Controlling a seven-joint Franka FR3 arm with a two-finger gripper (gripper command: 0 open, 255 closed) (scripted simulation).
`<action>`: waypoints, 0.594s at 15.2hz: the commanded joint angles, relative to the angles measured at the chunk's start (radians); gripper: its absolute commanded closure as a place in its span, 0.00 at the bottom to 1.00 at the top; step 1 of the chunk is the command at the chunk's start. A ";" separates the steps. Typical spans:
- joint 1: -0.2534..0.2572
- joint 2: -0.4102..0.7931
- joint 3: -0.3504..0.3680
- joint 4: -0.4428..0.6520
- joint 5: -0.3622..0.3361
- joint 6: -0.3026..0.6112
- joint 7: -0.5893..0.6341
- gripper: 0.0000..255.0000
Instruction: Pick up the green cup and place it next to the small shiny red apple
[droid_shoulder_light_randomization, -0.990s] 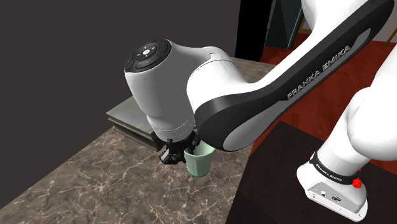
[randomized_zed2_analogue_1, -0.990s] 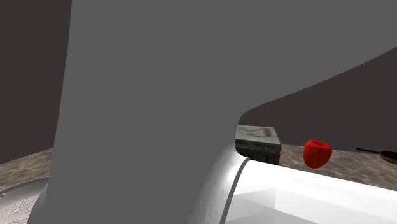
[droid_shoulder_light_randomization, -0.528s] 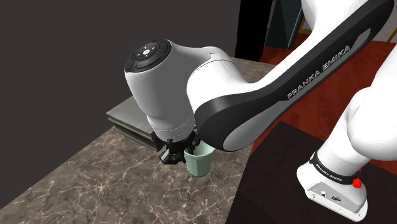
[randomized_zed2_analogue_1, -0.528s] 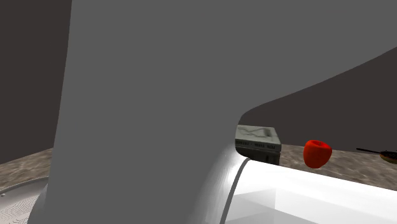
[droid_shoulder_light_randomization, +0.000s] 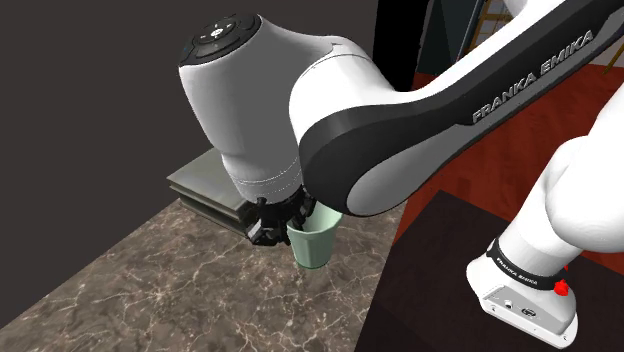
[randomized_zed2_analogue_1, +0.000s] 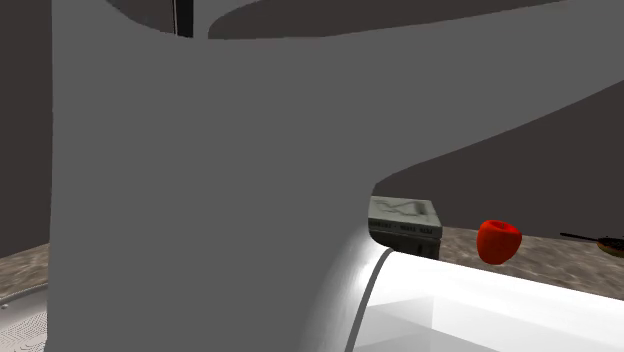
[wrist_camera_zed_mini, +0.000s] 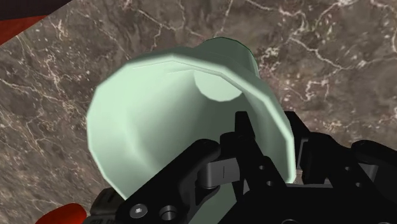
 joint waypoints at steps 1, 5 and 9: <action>-0.002 -0.021 -0.003 0.010 0.017 -0.021 -0.018 1.00; -0.003 -0.047 -0.007 0.043 0.040 -0.070 -0.042 1.00; -0.003 -0.069 -0.011 0.079 0.057 -0.119 -0.063 1.00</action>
